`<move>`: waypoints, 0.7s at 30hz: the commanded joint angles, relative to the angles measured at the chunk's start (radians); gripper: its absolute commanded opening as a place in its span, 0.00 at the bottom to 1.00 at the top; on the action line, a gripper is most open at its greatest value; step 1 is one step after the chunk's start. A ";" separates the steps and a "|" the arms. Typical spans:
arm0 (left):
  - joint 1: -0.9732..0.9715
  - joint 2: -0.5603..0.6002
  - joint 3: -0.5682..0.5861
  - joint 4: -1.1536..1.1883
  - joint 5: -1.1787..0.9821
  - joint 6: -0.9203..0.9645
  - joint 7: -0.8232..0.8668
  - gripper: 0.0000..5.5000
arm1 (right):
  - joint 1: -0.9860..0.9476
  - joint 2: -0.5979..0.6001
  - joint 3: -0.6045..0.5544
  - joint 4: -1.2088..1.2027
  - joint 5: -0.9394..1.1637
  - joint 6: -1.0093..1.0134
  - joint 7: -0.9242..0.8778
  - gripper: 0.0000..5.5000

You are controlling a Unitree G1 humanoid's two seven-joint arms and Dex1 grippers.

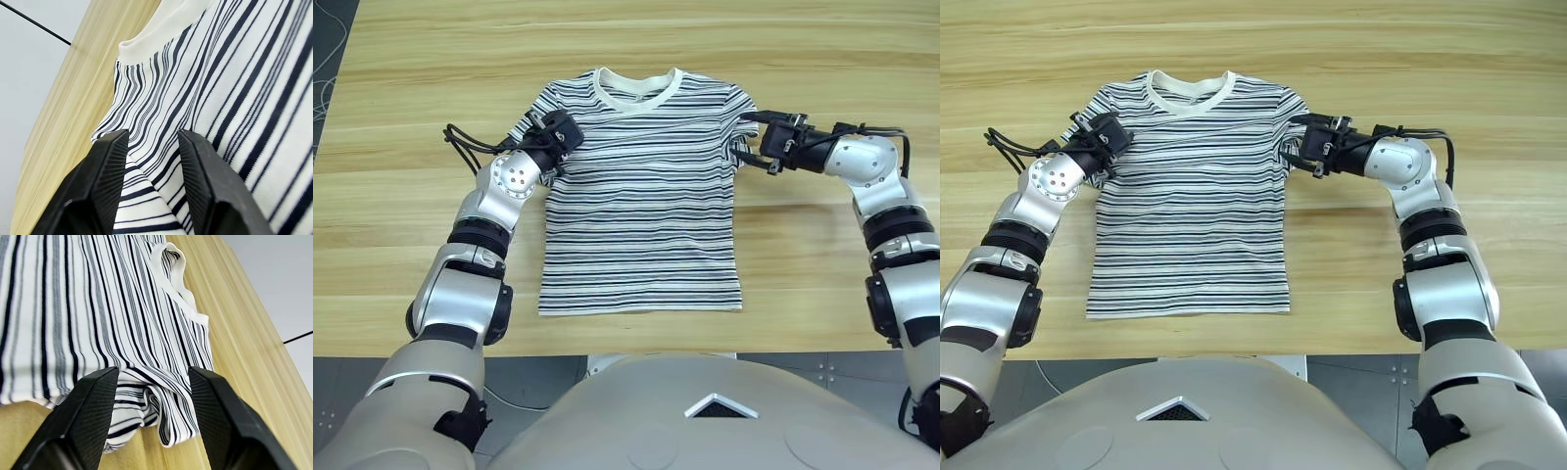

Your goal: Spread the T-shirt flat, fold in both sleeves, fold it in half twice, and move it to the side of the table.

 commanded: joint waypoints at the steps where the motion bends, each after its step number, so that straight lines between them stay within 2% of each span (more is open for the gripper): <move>1: 0.035 0.014 -0.002 0.001 0.005 0.015 -0.025 0.34 | -0.030 -0.007 0.038 0.044 -0.092 -0.006 -0.076 0.48; 11: 0.042 0.011 -0.003 -0.008 0.005 0.018 -0.027 0.34 | -0.045 -0.015 0.160 0.127 -0.304 -0.020 -0.264 0.48; 21: 0.039 0.009 -0.001 0.003 0.007 0.025 -0.015 0.34 | 0.038 -0.078 0.207 0.113 -0.318 -0.071 -0.249 0.48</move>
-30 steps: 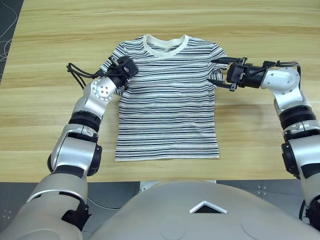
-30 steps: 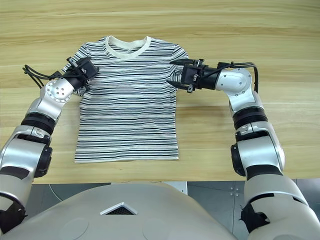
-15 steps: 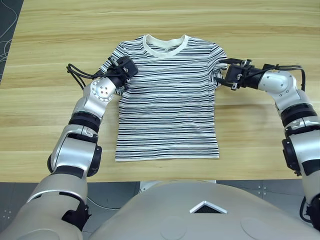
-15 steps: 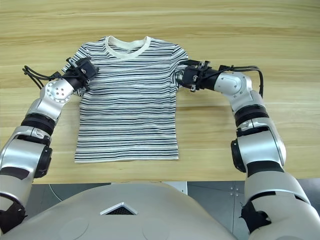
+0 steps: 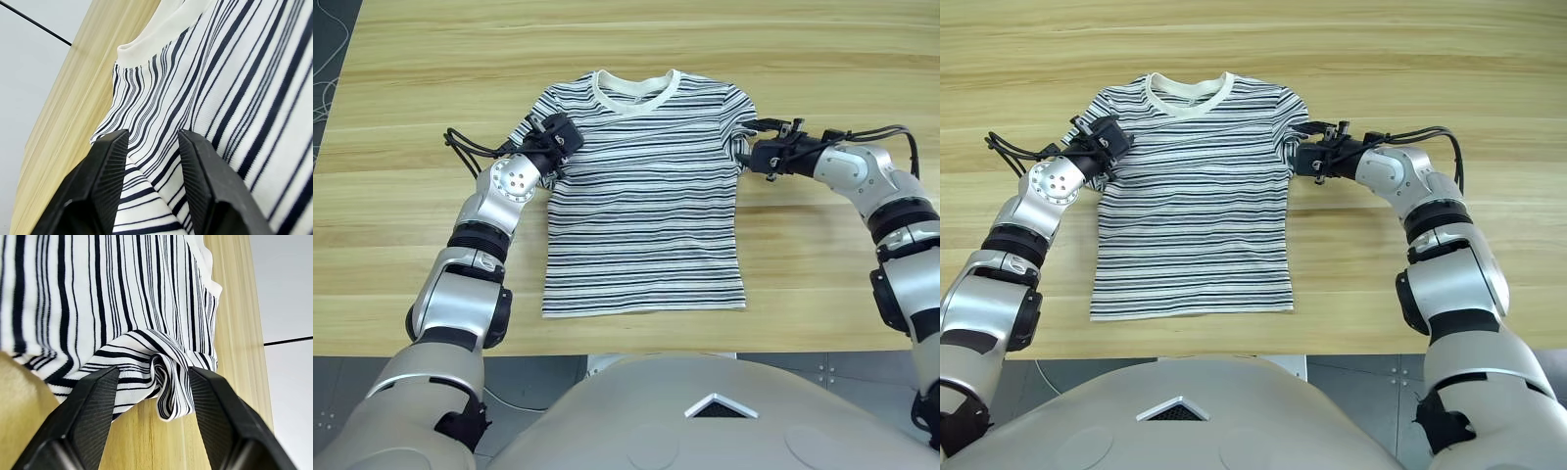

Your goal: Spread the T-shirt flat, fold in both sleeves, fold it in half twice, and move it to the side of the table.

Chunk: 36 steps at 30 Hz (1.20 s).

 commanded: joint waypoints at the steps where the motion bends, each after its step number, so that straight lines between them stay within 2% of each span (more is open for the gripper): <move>1: 0.018 0.006 -0.002 0.022 0.008 0.023 -0.015 0.34 | 0.088 -0.039 0.040 0.005 -0.039 -0.002 0.055 0.48; 11: 0.022 0.006 0.001 0.024 -0.001 0.020 -0.031 0.34 | 0.174 -0.079 0.075 -0.060 -0.061 -0.009 0.042 0.48; 20: 0.026 0.024 0.007 0.042 -0.003 0.017 -0.024 0.34 | 0.219 -0.119 0.061 -0.093 -0.026 -0.002 0.058 0.48; 36: 0.033 0.009 0.006 0.019 -0.023 -0.016 -0.085 0.34 | 0.149 -0.121 0.033 -0.183 -0.015 0.029 0.008 0.48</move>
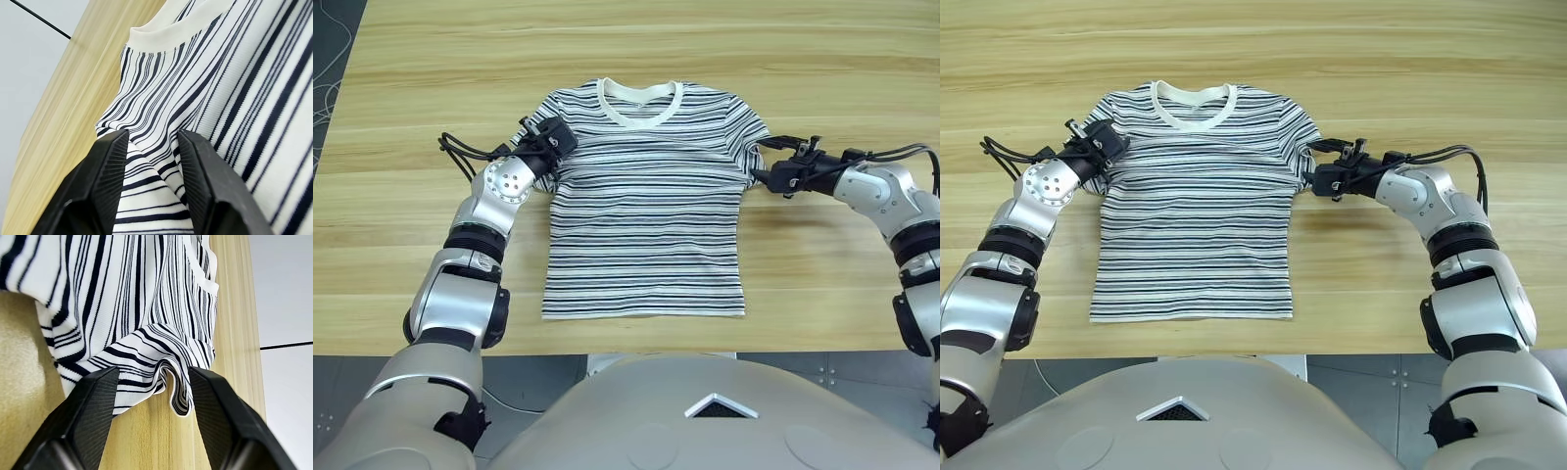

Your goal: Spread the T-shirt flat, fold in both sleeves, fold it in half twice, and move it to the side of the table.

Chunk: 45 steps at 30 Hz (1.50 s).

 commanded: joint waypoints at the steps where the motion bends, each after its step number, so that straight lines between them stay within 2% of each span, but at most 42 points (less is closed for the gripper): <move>1: 0.033 0.002 -0.015 -0.021 0.008 0.007 -0.044 0.34 | 0.022 -0.015 0.012 -0.033 -0.056 0.053 0.009 0.48; 20: 0.083 0.093 0.038 -0.359 -0.007 0.091 -0.086 0.34 | 0.005 -0.035 -0.052 -0.208 -0.062 0.149 0.007 0.48; 23: 0.094 0.079 0.109 -0.380 -0.092 0.125 -0.091 0.34 | 0.003 -0.033 -0.070 -0.209 -0.055 0.153 -0.009 0.48; 26: 0.104 0.052 0.231 -0.370 -0.251 0.192 -0.116 0.34 | 0.010 -0.039 -0.097 -0.226 -0.042 0.161 -0.028 0.48; 30: 0.101 0.007 0.415 -0.343 -0.498 0.400 -0.160 0.46 | 0.036 -0.048 -0.123 -0.249 -0.039 0.168 -0.039 0.48; 33: 0.099 -0.007 0.505 -0.308 -0.607 0.562 -0.159 0.48 | 0.051 -0.045 -0.134 -0.258 -0.040 0.175 -0.041 0.48; 38: 0.098 -0.055 0.559 -0.250 -0.702 0.741 -0.180 0.48 | 0.074 -0.040 -0.148 -0.277 -0.038 0.185 -0.043 0.48; 45: 0.094 -0.108 0.626 -0.188 -0.797 0.893 -0.198 0.48 | 0.074 -0.030 -0.148 -0.280 -0.037 0.190 -0.034 0.48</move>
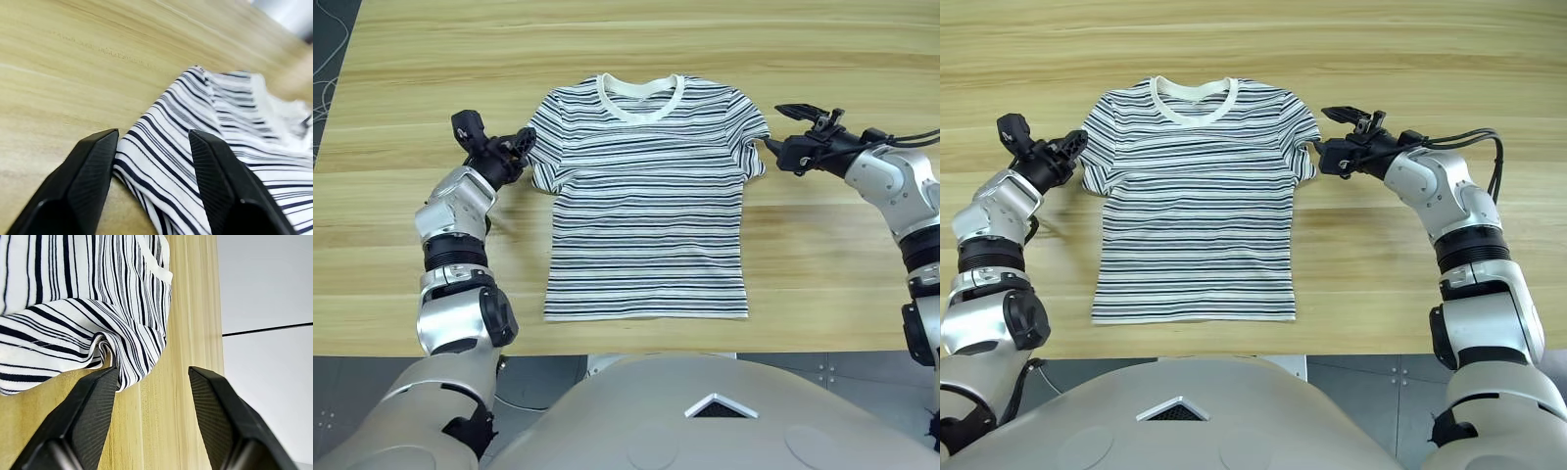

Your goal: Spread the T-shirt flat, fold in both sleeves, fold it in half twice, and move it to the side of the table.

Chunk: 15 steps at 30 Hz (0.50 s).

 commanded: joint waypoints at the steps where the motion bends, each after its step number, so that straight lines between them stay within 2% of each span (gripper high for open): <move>1: 0.013 -0.039 0.007 0.043 -0.012 0.057 0.004 0.48 | 0.004 0.004 -0.009 -0.009 0.016 0.015 0.008 0.48; 9: 0.002 -0.056 0.026 0.177 0.003 0.002 0.048 0.48 | -0.005 0.018 -0.004 -0.002 0.013 0.015 0.012 0.48; 15: 0.031 -0.069 -0.009 0.165 0.024 0.023 0.043 0.48 | -0.008 0.026 -0.002 -0.001 0.012 0.016 0.017 0.48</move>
